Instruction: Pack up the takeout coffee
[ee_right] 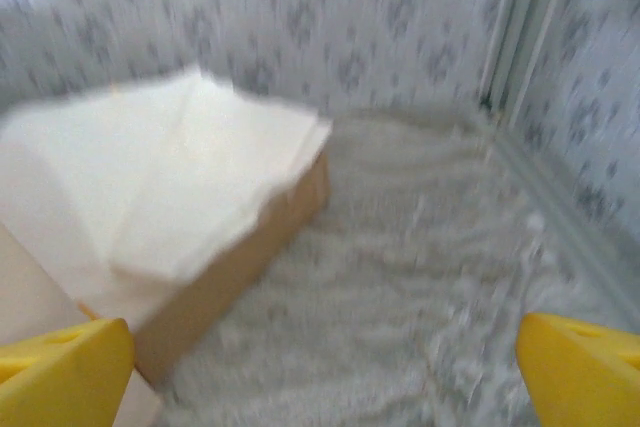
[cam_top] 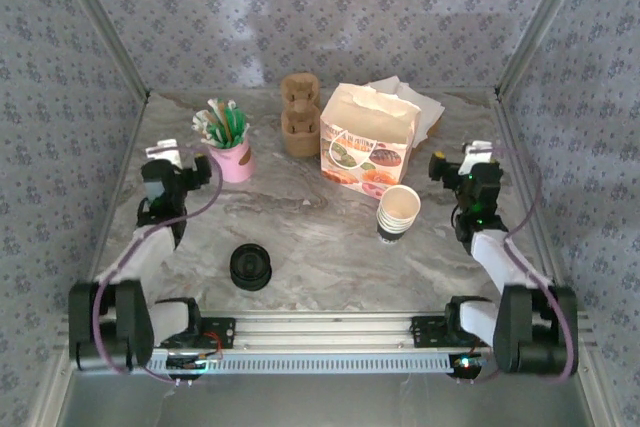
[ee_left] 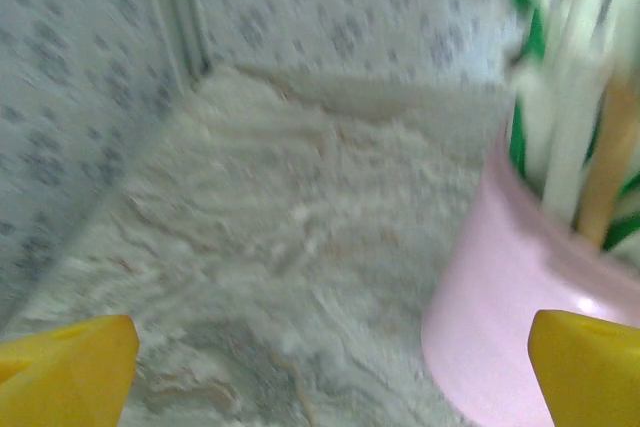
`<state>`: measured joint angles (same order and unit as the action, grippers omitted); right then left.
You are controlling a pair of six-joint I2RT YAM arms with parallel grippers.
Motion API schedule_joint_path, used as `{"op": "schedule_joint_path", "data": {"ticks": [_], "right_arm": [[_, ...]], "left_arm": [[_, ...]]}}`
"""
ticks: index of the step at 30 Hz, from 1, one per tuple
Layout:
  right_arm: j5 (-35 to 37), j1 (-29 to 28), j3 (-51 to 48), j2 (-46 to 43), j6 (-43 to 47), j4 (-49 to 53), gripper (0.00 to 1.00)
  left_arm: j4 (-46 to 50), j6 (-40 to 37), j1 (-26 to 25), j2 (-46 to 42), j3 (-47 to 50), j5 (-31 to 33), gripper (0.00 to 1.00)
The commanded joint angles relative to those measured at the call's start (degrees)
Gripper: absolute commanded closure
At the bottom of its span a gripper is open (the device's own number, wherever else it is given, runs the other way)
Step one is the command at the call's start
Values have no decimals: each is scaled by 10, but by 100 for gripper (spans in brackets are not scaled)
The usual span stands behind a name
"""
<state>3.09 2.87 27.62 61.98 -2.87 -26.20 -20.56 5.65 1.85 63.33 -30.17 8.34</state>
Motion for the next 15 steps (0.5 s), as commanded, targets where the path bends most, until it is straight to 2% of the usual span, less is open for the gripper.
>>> {"op": "schedule_joint_path", "data": {"ticks": [1,5,6,8,9,10,12,15], "right_arm": [[-28,6,38,-79,-47,125,0],[-43,9,103,-159,-134,249,0],[-32,11,128,-172,-181,290,0],[-7,23,201,-188,-367,439,0],[-34,39,241,-190,-431,527,0],[-88,61,272,-192,-441,564,0],[-180,98,308,-202,-445,593,0],[-267,132,310,-229,-488,571,0]], "left_arm": [[137,42,-1,-94,-12,65,0],[317,106,5,-218,-55,130,0],[373,138,9,-244,-77,151,0],[467,197,19,-281,-123,169,0],[510,221,25,-295,-151,162,0],[543,231,29,-305,-178,138,0],[589,252,34,-316,-226,76,0],[689,325,33,-318,-304,23,0]]}}
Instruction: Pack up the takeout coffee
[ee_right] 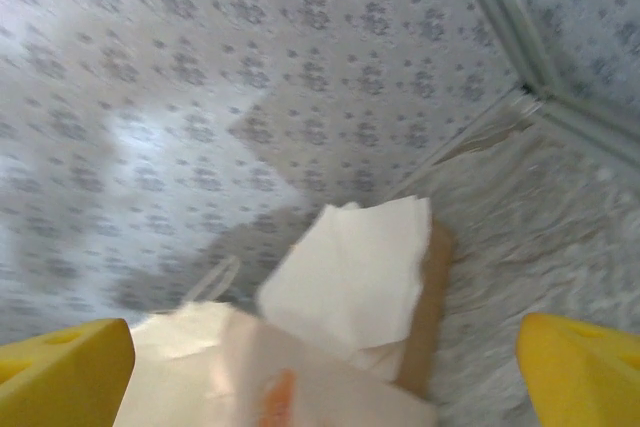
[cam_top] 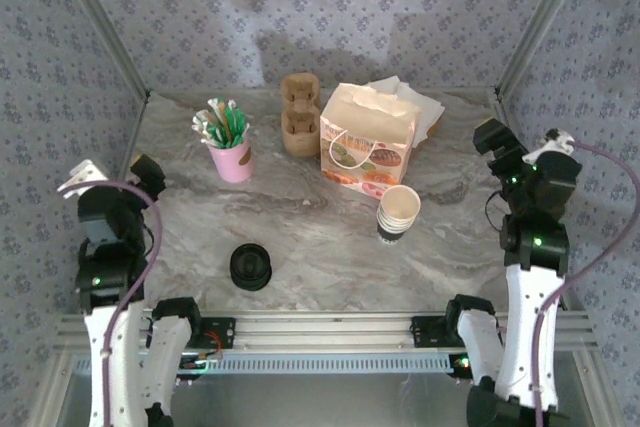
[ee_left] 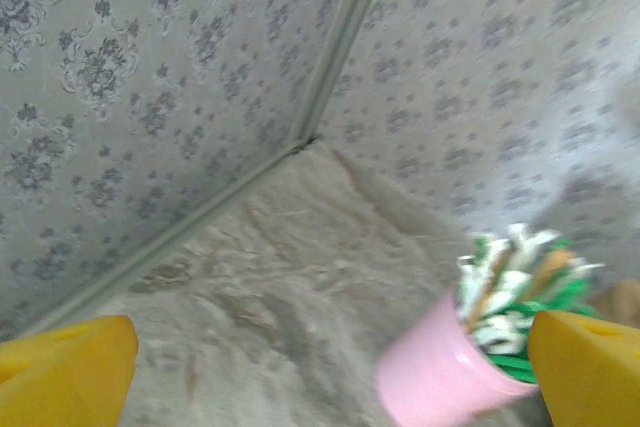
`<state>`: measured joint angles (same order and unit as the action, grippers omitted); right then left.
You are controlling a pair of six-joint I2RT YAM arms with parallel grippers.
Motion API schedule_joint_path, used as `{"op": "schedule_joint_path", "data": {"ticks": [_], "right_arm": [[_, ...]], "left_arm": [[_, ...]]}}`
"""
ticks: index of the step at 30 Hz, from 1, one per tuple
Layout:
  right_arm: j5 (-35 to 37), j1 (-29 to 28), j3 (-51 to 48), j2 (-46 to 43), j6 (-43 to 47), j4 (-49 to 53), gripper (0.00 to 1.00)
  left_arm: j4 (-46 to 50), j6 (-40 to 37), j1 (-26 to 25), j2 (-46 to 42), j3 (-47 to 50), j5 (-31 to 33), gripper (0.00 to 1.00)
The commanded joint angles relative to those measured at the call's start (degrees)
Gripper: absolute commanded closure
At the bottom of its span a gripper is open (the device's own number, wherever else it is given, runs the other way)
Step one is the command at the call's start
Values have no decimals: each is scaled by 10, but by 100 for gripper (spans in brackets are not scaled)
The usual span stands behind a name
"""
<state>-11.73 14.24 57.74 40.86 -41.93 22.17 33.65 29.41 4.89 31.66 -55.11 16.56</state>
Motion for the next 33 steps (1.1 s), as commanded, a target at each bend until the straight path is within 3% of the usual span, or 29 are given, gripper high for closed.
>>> {"op": "schedule_joint_path", "data": {"ticks": [1,4,7,14,17,20,23,27,33], "right_arm": [[-137,29,10,-25,-110,82,0],[-171,54,24,-28,-144,104,0],[-200,48,21,-25,-169,95,0],[-219,47,32,-20,-151,75,0],[-233,45,71,7,-98,87,0],[-248,18,149,55,-13,163,0],[-217,-37,255,115,117,290,0],[-147,-159,407,220,233,453,0],[6,-360,685,409,323,652,0]], "left_arm": [[167,93,4,-2,-77,-84,0],[203,160,4,-23,-110,-120,0],[217,171,3,-30,-138,-204,0],[333,188,3,39,-195,-300,0],[357,177,3,79,-216,-340,0],[397,142,0,131,-271,-351,0],[445,97,-10,189,-347,-339,0],[489,62,-64,258,-417,-319,0],[554,35,-272,383,-525,-165,1]]}}
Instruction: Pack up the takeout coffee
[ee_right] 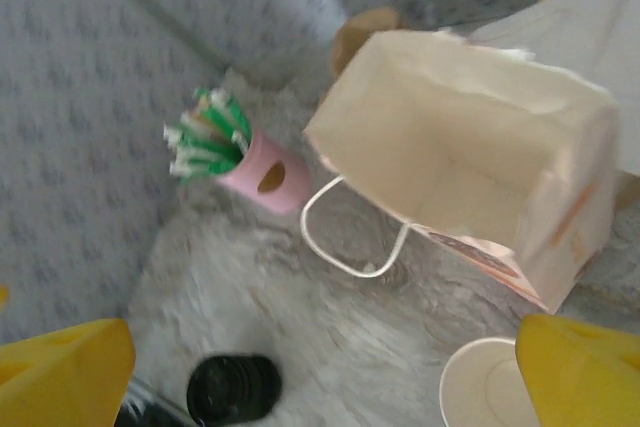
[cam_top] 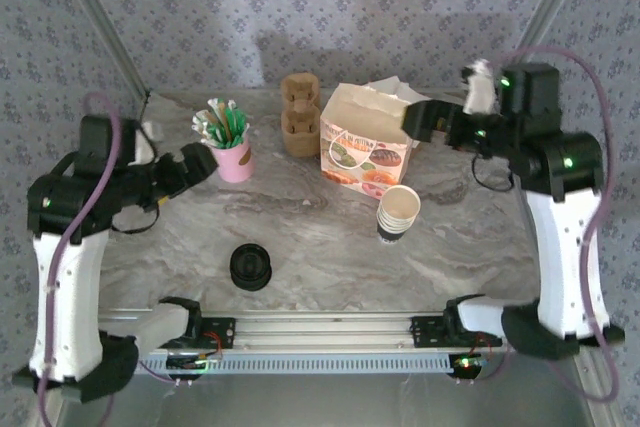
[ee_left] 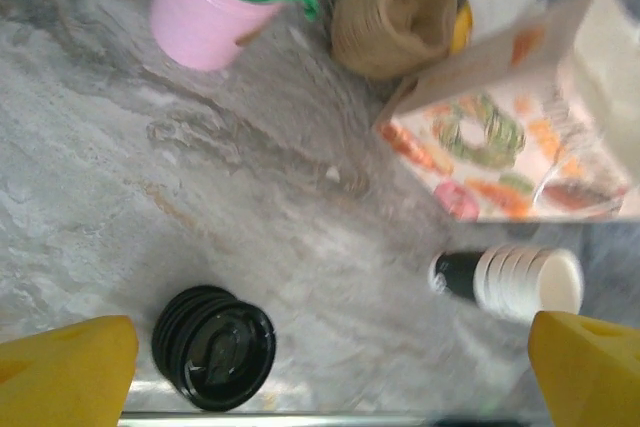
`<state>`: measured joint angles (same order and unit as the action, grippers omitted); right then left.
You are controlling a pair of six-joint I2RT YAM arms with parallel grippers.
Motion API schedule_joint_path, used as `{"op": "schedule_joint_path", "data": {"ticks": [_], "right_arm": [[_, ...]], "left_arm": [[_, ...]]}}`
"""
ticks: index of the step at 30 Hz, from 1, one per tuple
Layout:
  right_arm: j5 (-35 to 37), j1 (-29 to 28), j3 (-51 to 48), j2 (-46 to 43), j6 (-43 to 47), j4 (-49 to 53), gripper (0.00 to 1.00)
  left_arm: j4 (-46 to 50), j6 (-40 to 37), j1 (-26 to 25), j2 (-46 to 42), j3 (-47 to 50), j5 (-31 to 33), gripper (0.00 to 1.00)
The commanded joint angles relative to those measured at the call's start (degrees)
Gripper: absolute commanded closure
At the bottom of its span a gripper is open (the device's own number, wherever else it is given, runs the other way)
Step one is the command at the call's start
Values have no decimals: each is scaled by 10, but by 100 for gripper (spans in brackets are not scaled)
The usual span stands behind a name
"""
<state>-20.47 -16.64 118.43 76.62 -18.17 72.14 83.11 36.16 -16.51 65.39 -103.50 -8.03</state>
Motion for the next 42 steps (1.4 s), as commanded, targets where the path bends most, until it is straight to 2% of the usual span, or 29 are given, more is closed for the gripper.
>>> {"op": "schedule_joint_path", "data": {"ticks": [1,3,5,7,11,15,22,24,31,38,42], "right_arm": [[118,-77,118,86,99,181,0],[164,-116,181,144,123,225,0],[205,-147,182,171,142,215,1],[248,-159,194,199,144,215,3],[285,-164,212,253,153,205,12],[292,-164,236,305,156,198,20],[306,-164,263,378,152,193,19],[310,-164,262,387,153,192,17],[314,-176,221,395,152,191,18],[318,-202,203,401,153,185,30],[317,-214,210,405,157,180,45]], "left_arm": [[69,-40,-85,70,-60,94,1],[77,-50,-114,112,-95,102,2],[73,-52,-124,136,-122,102,2],[64,-50,-125,146,-138,99,2],[52,-50,-125,151,-143,88,2],[55,-48,-124,161,-140,75,2],[38,-45,-124,170,-127,54,1],[32,-46,-125,172,-125,54,1],[30,-45,-123,169,-121,55,1],[12,-28,-124,142,-86,52,2],[4,-17,-124,134,-62,44,2]]}}
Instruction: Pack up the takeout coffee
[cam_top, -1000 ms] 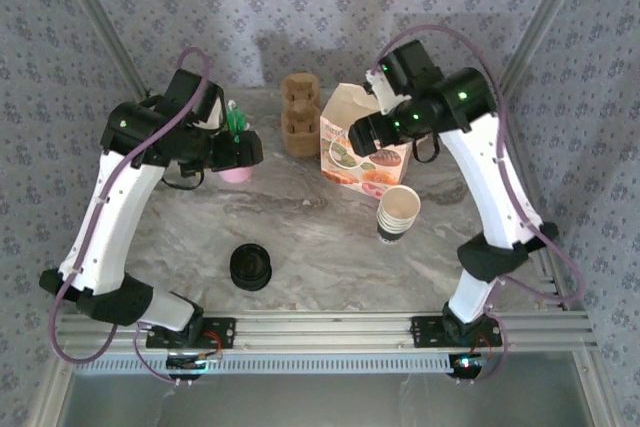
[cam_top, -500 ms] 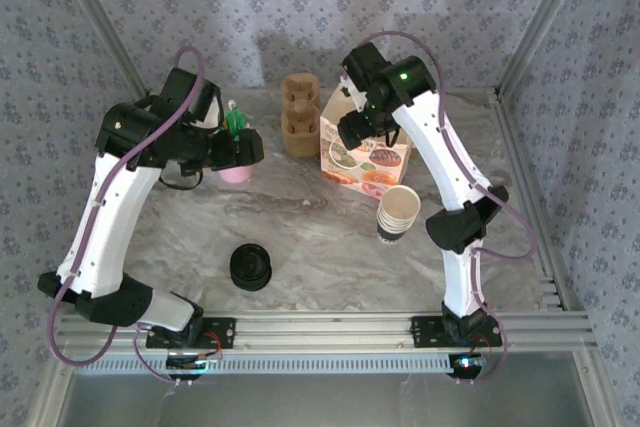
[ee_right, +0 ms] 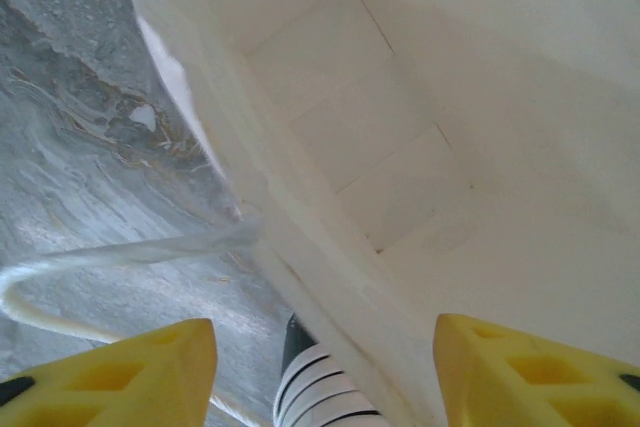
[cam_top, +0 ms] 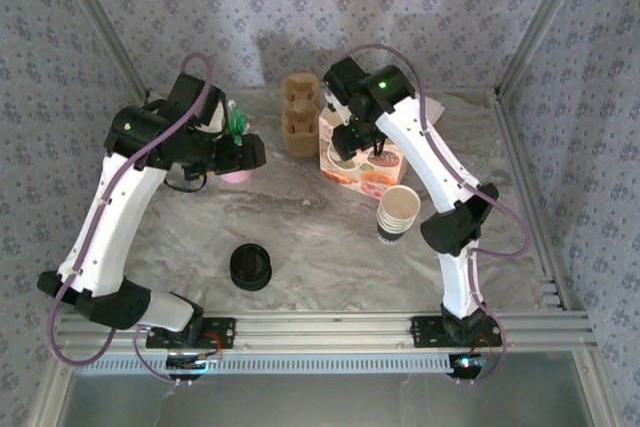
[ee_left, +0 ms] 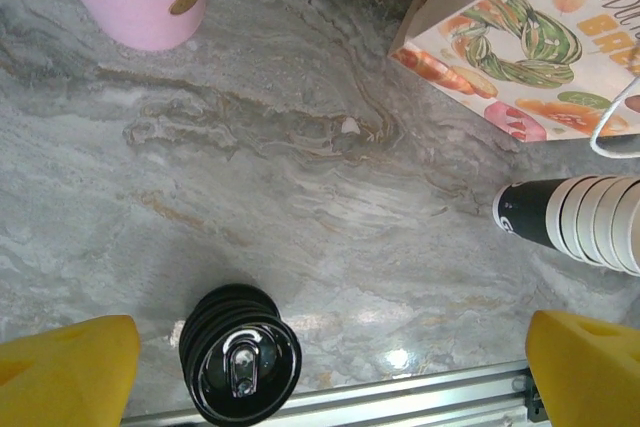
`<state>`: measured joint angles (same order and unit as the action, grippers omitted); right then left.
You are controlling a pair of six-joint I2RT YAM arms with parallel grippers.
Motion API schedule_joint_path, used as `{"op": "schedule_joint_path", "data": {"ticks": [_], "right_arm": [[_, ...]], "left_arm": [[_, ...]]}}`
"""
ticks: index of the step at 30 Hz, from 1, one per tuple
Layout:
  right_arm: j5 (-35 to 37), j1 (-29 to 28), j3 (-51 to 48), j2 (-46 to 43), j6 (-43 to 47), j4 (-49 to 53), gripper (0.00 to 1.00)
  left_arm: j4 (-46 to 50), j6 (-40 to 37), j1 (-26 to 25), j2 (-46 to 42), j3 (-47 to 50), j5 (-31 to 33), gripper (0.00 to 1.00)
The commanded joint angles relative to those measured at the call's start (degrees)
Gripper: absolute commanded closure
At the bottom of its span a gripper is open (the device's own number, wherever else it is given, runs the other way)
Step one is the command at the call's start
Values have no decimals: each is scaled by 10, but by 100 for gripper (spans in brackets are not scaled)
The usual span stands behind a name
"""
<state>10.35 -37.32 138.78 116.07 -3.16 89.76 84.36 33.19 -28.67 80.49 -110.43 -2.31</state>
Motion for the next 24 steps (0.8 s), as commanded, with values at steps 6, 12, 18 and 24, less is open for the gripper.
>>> {"op": "schedule_joint_path", "data": {"ticks": [6,12,18,24], "right_arm": [[10,-19,25,22,7,6,65],[13,-36,57,33,7,11,80],[14,-55,118,54,-14,36,83],[-7,-71,137,59,-65,54,83]], "left_arm": [[-9,21,-2,-20,4,-16,2],[-5,28,-2,-27,1,-15,2],[-4,41,-2,-35,1,-9,2],[-5,60,-2,-50,-4,23,1]]}}
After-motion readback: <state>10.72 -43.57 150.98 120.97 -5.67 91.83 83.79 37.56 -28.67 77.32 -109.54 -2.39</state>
